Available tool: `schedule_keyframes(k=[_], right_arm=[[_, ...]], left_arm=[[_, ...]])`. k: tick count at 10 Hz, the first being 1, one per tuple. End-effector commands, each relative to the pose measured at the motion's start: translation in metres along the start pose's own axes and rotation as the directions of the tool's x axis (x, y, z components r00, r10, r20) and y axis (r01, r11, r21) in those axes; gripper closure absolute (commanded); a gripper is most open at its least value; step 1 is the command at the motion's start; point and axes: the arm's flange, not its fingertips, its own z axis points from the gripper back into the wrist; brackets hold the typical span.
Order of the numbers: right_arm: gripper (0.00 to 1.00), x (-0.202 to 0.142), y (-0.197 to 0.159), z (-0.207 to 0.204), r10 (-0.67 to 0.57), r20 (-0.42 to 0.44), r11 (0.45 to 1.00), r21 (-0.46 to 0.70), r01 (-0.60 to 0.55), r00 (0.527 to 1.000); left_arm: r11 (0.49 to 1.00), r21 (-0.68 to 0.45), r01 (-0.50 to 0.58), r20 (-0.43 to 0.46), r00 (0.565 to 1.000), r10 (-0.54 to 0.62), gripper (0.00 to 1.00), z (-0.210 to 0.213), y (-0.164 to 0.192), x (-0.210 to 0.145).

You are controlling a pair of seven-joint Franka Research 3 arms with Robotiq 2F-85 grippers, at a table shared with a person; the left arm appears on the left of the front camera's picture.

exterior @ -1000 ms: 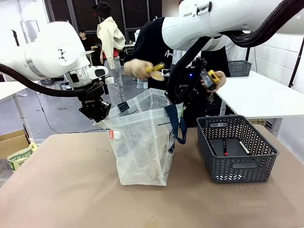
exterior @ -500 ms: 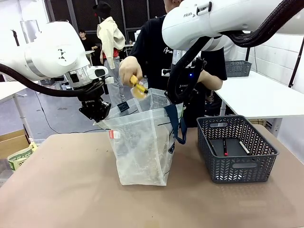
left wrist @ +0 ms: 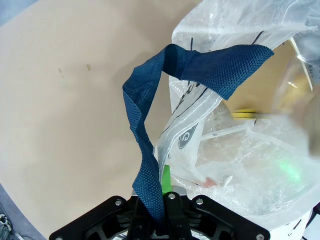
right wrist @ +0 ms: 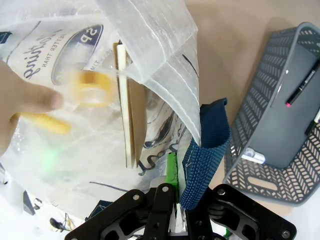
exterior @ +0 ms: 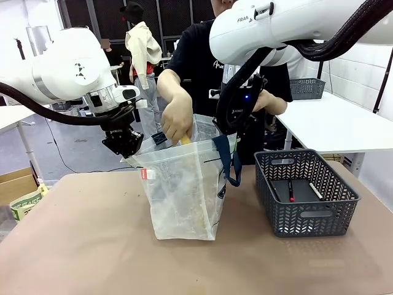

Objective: Transfer purchased items from the store into the shopping bag.
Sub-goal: Move the Reusable shopping bag to the right side of the table.

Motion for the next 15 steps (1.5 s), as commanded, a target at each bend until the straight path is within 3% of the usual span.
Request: schedule_keyframes(k=[1,15], right_arm=[[1.0,0.0001,-0.0009,0.0005,-0.002,0.003,1.0,0.0,0.002,1.0],[1.0,0.0001,-0.0009,0.0005,-0.002,0.003,1.0,0.0,0.002,1.0]], left_arm=[[1.0,0.002,-0.002,-0.002,1.0,0.002,1.0,-0.0006,0.0,-0.0004],[1.0,0.002,-0.002,-0.002,1.0,0.002,1.0,-0.0006,0.0,-0.0004]])
